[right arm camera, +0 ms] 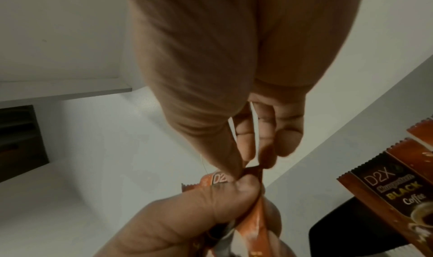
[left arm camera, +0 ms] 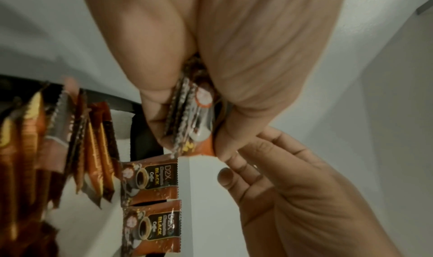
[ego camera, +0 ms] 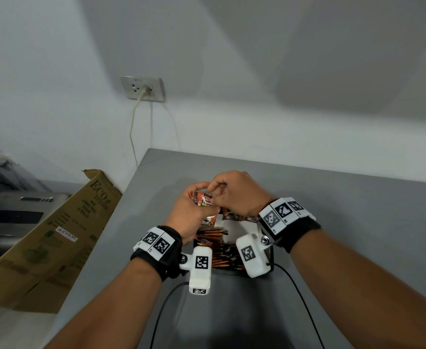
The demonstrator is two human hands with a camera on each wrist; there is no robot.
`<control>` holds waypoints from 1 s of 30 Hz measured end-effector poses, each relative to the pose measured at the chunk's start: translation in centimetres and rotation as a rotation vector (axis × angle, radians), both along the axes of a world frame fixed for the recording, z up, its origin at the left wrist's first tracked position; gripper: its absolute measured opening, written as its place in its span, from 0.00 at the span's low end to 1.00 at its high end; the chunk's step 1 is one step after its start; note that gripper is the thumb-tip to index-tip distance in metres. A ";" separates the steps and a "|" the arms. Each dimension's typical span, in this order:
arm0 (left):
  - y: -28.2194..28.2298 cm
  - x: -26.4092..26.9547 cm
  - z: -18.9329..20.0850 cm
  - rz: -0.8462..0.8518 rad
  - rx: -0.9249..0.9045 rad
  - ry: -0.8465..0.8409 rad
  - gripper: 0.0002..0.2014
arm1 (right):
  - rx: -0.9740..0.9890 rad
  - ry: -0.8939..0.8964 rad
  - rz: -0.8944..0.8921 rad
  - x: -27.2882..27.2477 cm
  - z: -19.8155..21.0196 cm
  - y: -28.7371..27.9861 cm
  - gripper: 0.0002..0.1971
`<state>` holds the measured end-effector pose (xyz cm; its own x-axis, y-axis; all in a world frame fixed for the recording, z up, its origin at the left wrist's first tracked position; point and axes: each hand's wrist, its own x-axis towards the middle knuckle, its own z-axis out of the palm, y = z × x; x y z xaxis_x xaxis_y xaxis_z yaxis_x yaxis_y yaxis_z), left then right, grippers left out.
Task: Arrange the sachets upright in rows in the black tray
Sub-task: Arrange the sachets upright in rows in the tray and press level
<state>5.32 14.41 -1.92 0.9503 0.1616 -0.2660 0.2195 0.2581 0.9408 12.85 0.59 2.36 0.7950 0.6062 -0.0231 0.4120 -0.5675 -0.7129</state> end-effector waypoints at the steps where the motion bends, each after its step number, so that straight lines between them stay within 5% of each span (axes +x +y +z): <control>1: 0.0 0.0 0.0 0.005 0.014 -0.005 0.30 | -0.008 0.006 0.003 -0.1 -0.1 0.1 0.10; 12: 0.9 -0.3 -0.3 0.046 0.001 -0.048 0.34 | -0.105 0.224 0.031 0.7 0.6 0.9 0.10; 17: 1.5 0.4 -0.6 0.132 0.059 0.023 0.30 | -0.080 0.070 -0.032 1.0 0.9 0.8 0.06; 22: 3.0 0.3 -1.3 0.317 0.113 0.122 0.25 | -0.283 -0.024 -0.023 1.5 -0.6 1.2 0.08; 30: 4.1 -0.7 -1.8 0.340 0.130 0.162 0.23 | -0.465 -0.007 -0.032 1.7 -3.6 2.1 0.13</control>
